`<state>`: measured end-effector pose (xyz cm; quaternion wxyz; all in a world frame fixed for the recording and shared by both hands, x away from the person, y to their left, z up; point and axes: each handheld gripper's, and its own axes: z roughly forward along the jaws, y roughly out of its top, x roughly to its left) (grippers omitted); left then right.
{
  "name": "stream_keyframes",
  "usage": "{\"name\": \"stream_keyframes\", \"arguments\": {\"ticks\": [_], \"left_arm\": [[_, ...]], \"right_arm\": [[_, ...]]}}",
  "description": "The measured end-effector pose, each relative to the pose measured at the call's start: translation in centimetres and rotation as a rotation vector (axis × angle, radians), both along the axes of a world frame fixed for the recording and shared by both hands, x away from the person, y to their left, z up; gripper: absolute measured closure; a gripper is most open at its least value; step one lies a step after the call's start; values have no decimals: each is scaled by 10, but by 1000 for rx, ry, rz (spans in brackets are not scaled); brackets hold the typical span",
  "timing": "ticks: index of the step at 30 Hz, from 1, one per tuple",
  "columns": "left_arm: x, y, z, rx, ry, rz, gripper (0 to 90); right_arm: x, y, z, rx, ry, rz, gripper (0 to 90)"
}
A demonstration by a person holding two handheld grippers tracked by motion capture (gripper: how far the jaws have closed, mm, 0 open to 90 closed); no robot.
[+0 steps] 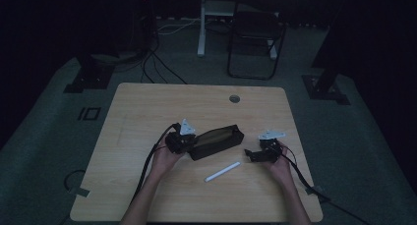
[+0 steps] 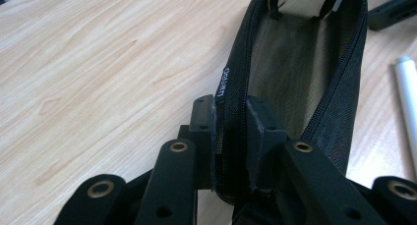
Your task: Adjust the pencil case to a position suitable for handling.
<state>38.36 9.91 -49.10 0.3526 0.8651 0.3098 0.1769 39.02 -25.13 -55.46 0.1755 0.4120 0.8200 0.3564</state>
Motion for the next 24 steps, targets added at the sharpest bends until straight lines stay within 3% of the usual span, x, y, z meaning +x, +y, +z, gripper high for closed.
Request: {"name": "stream_keyframes", "arguments": {"ticks": [17, 20, 21, 24], "left_arm": [[-16, 9, 0, 18, -11, -51, 762], [-16, 10, 1, 19, -8, -34, 713], [-16, 11, 1, 14, -5, -28, 637], [-16, 15, 2, -15, 3, -25, 589]], "right_arm": [[0, 0, 0, 0, 0, 1, 132], [0, 0, 0, 0, -1, 0, 132], [0, 0, 0, 0, 0, 0, 132], [0, 0, 0, 0, -1, 0, 132]]}}
